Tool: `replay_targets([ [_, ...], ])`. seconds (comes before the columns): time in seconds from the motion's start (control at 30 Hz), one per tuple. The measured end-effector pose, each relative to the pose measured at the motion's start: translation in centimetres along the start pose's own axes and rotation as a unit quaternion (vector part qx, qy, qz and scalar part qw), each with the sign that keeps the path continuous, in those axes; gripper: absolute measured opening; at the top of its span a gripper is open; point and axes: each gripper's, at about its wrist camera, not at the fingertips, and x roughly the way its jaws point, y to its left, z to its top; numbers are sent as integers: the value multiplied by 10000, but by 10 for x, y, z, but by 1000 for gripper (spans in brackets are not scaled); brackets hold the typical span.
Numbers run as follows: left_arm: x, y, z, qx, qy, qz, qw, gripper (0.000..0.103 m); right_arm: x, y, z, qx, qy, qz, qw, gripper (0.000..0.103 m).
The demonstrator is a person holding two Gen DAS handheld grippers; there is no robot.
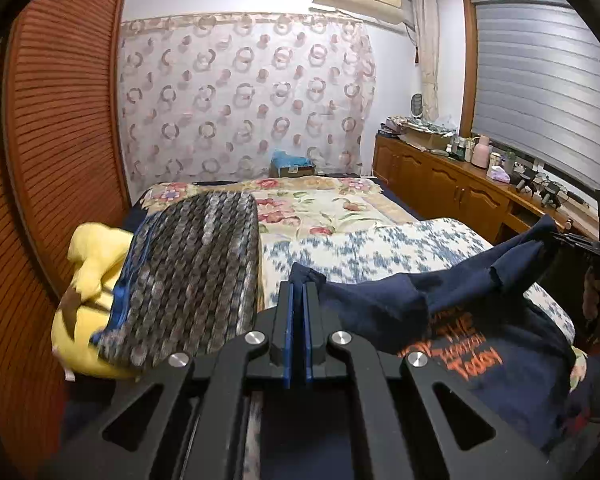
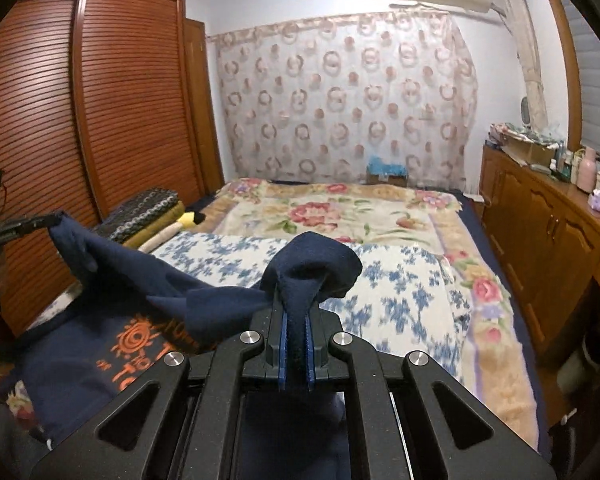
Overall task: Fold small clothes
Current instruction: 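Lift and fold the shirt side with the left tool while the right tool grasps the hem, then lower the navy shirt onto the quilt and open both tools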
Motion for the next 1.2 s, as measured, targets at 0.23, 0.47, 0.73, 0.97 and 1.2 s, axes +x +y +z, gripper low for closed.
replay_targets([
  [0.23,-32,7,-48,-272,90,6,9996,2,-39,11,-28,18,110,-34,9999,4],
  [0.47,-50,19,-72,-479,166,66,9987,2,-67,15,-46,-3,313,-22,9995,4],
  [0.73,-40,22,-87,-541,444,122,9975,6,-55,22,-87,-105,1177,-45,9930,5],
  [0.97,-47,21,-71,-382,340,87,9987,35,-72,18,-73,-189,855,-280,9958,38],
  [1.2,-19,17,-48,-124,494,-29,9987,54,-53,6,-57,-233,726,-574,9954,55],
])
